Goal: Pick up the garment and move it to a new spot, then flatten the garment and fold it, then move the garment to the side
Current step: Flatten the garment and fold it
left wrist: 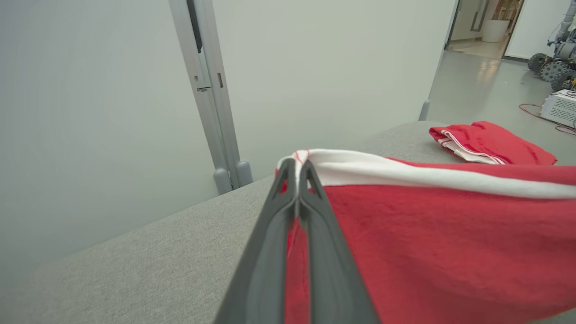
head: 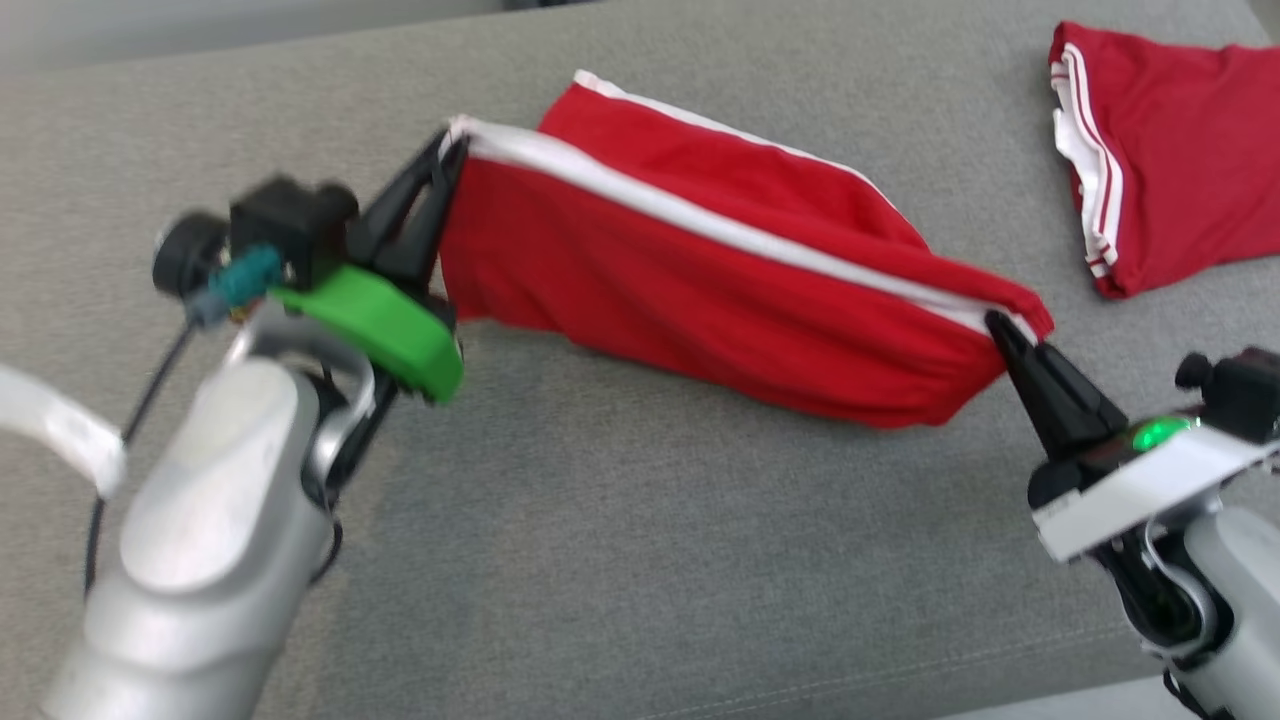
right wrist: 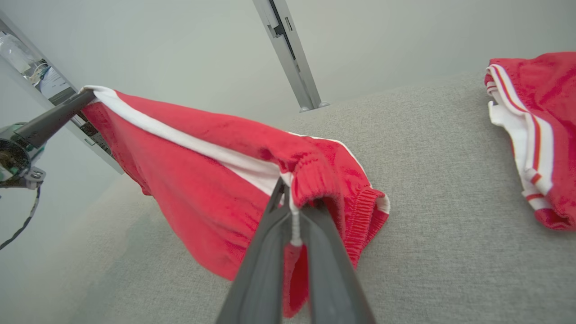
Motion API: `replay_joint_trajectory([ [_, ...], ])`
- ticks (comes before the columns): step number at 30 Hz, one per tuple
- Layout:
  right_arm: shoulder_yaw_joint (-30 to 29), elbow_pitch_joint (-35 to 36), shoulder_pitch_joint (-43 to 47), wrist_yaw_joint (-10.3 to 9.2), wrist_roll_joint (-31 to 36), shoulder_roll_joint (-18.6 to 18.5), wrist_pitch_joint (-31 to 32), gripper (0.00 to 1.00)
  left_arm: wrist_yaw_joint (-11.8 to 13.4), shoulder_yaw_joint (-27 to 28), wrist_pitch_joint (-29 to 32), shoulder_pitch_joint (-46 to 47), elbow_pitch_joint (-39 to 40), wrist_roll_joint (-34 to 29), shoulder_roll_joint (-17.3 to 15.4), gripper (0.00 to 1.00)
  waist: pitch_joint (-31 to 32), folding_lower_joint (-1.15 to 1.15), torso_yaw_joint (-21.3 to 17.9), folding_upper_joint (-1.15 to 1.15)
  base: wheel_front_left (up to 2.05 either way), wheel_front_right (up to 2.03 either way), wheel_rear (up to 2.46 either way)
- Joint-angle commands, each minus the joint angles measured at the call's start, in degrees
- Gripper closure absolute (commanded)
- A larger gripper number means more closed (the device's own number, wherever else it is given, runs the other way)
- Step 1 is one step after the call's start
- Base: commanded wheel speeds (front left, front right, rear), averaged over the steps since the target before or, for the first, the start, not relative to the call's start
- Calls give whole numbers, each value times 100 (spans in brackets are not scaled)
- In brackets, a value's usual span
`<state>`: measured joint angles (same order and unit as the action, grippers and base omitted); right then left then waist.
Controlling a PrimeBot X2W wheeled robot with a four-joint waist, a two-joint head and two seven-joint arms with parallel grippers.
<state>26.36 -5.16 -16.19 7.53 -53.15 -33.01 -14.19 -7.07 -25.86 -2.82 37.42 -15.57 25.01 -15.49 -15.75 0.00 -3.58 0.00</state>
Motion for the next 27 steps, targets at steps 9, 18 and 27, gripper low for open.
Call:
replay_joint_trajectory([
  [9,17,-823,-1302,-10,301,722,35,100,-29,-534,342,2048,-1618,153,-224,100,-1137,0,-869,0,0,0,0],
  [18,241,-1509,-2043,-10,431,1198,-75,100,-30,-1152,22,3074,-2982,252,-163,100,-1508,0,-1128,0,0,0,0],
  [27,-136,-1219,-1875,-10,837,1293,-100,0,-30,-1538,-676,3505,-3767,422,-62,0,-1428,0,-1047,0,0,0,0],
])
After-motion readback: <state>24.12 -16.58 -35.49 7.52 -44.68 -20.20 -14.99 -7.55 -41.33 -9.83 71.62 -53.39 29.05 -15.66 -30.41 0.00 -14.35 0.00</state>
